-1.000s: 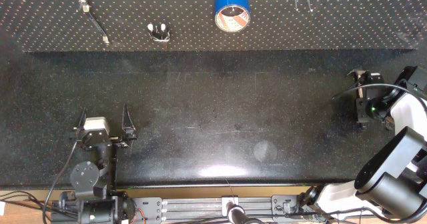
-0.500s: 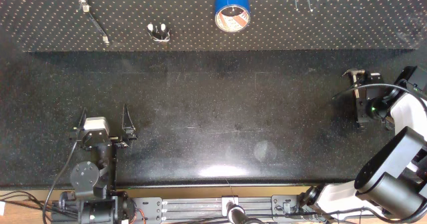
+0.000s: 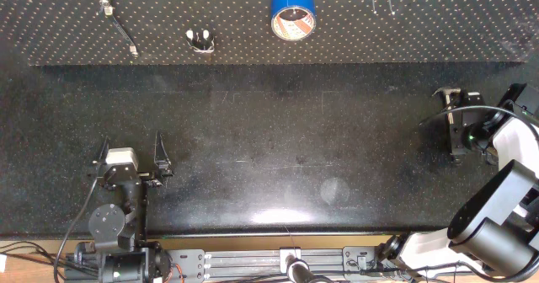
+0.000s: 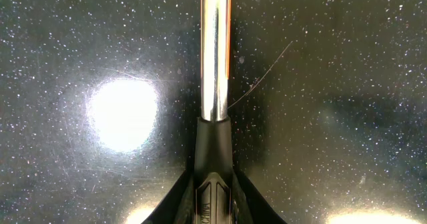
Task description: Place Tools Onto Pegboard
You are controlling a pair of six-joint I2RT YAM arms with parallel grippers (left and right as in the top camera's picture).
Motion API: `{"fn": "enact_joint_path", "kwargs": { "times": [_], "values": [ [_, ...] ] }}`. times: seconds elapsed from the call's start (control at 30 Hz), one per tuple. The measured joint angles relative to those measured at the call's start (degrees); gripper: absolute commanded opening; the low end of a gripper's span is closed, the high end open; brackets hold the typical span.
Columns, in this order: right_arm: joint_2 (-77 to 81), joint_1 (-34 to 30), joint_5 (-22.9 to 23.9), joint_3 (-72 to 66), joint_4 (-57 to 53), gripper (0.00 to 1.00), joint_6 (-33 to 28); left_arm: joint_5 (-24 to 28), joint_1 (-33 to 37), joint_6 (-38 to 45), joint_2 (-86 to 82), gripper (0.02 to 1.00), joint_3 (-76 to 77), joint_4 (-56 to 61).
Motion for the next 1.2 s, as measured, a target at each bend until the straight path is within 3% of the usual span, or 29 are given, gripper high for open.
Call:
{"fn": "enact_joint_path", "kwargs": {
  "times": [0.03, 0.1, 0.97, 1.2],
  "values": [
    [0.00, 0.00, 0.00, 0.00, 0.00, 0.187, 0.00, 0.00, 0.00, 0.00, 0.00, 0.996, 0.00, 0.00],
    [0.00, 0.00, 0.00, 0.00, 0.00, 0.091, -0.20, 0.00, 0.00, 0.00, 0.00, 0.996, 0.00, 0.00],
    [0.00, 0.00, -0.26, 0.00, 0.00, 0.075, -1.95, 0.00, 0.00, 0.00, 0.00, 0.996, 0.00, 0.00],
    [-0.96, -0.28, -3.10, 0.00, -0.87, 0.075, -1.97, 0.00, 0.00, 0.00, 0.00, 0.996, 0.00, 0.00]
  ]
}}
